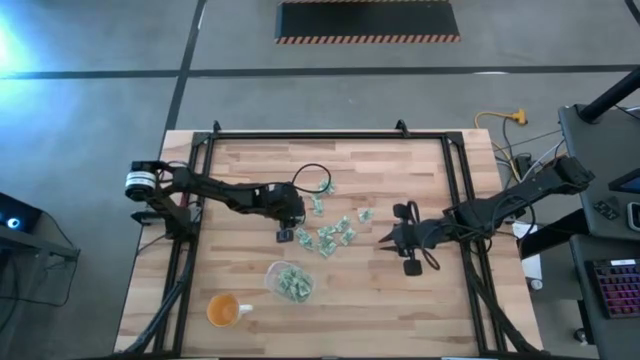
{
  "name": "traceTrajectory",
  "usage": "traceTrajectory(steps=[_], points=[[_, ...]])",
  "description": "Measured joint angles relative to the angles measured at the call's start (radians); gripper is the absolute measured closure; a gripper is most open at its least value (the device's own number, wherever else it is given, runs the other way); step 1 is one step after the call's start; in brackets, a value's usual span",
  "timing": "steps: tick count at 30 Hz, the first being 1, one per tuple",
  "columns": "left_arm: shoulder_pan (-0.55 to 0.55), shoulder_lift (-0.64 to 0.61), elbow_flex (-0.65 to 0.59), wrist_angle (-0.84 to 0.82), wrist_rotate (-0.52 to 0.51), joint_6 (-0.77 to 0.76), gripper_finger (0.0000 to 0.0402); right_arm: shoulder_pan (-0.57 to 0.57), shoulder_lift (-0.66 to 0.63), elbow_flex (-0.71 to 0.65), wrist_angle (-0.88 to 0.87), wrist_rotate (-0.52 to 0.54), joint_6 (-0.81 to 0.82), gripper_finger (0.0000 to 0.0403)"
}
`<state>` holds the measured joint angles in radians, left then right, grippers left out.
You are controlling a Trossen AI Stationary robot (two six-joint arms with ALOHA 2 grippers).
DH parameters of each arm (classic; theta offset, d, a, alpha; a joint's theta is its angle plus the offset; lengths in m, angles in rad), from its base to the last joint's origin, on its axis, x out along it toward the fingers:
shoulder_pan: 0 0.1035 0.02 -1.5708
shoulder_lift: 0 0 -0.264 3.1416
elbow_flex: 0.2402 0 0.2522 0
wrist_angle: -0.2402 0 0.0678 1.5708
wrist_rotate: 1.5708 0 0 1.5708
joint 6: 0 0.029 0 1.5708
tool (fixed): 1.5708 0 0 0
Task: Pick and place Stevia / Truvia into bins
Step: Put the stevia packet into the transparent container
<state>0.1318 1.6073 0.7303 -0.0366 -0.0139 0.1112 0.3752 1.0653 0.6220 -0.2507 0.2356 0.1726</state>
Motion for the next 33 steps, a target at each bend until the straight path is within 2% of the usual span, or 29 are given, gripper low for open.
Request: traceTrajectory(steps=[17,20,25,33], points=[[0.004,0.048,0.010,0.014,0.010,0.001,0.0313,0.000,0.001,0.000,0.001,0.000,0.000,0.0330],[0.004,0.043,0.007,0.009,0.002,0.007,0.0332,0.000,0.001,0.000,0.001,0.001,0.000,0.0330],[0.005,0.043,0.007,0.009,-0.004,0.027,0.0392,0.000,0.001,0.000,0.002,0.002,0.000,0.0330],[0.004,0.038,0.013,-0.001,-0.005,0.027,0.0394,0.000,0.001,0.000,0.001,0.002,0.000,0.0330]])
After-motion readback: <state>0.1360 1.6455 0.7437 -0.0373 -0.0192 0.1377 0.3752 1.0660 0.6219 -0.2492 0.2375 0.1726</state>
